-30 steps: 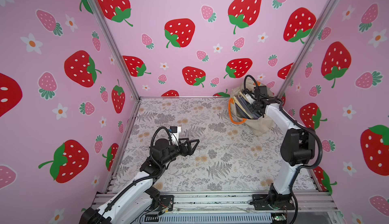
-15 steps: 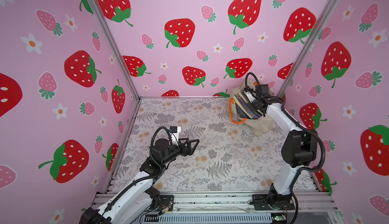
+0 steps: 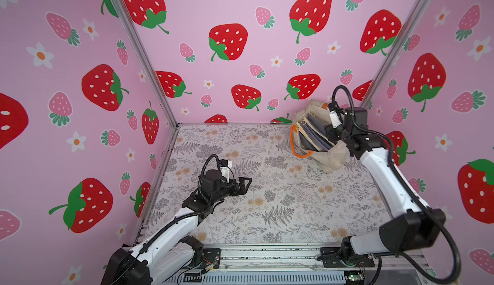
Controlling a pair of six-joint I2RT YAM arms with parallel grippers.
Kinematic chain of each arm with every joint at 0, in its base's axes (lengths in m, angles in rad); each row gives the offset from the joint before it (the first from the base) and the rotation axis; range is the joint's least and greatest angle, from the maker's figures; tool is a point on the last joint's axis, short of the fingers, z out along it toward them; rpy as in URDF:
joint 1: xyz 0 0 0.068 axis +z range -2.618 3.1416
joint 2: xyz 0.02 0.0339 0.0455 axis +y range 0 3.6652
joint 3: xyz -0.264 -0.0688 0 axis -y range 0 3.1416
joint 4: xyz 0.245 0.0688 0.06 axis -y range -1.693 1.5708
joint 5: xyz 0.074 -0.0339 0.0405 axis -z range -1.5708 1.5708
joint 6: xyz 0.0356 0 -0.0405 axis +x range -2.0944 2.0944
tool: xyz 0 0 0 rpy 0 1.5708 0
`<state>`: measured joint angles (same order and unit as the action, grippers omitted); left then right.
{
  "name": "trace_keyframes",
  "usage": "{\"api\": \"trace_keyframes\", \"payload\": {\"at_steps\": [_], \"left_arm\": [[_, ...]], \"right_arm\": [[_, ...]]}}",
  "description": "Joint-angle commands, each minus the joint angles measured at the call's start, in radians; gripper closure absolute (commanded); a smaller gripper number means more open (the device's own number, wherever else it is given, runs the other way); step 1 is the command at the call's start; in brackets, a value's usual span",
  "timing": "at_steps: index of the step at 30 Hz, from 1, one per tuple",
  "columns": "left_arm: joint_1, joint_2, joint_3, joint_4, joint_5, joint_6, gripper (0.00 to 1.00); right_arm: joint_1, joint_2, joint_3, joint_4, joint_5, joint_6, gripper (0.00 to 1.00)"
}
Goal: Put the pencil pouch into the canvas bag
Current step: Place the pencil pouch in the canvas bag, then reset both arms
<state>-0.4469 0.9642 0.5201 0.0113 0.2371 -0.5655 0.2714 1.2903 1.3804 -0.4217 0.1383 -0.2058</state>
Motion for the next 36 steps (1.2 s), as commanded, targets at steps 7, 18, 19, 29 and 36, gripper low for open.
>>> {"api": "trace_keyframes", "payload": {"at_steps": [7,18,19,29,36], "left_arm": [[0.013,-0.014,0.229,-0.526,-0.399,0.026,0.01],[0.040,-0.121,0.213,-0.531,-0.890,0.047,0.01],[0.040,-0.135,0.187,-0.473,-0.918,0.088,0.01],[0.134,0.028,-0.007,0.033,-0.965,0.306,0.01],[0.203,0.254,-0.064,0.489,-0.851,0.484,0.01]], "right_arm": [[0.012,-0.529,-0.618,0.145,-0.014,0.283,0.01],[-0.044,-0.518,-1.034,0.586,0.190,0.303,0.01],[-0.060,-0.482,-1.054,0.659,0.184,0.287,0.01],[-0.236,-0.053,-1.060,1.057,0.048,0.287,0.01],[-0.260,0.173,-1.027,1.299,0.089,0.251,0.01]]}}
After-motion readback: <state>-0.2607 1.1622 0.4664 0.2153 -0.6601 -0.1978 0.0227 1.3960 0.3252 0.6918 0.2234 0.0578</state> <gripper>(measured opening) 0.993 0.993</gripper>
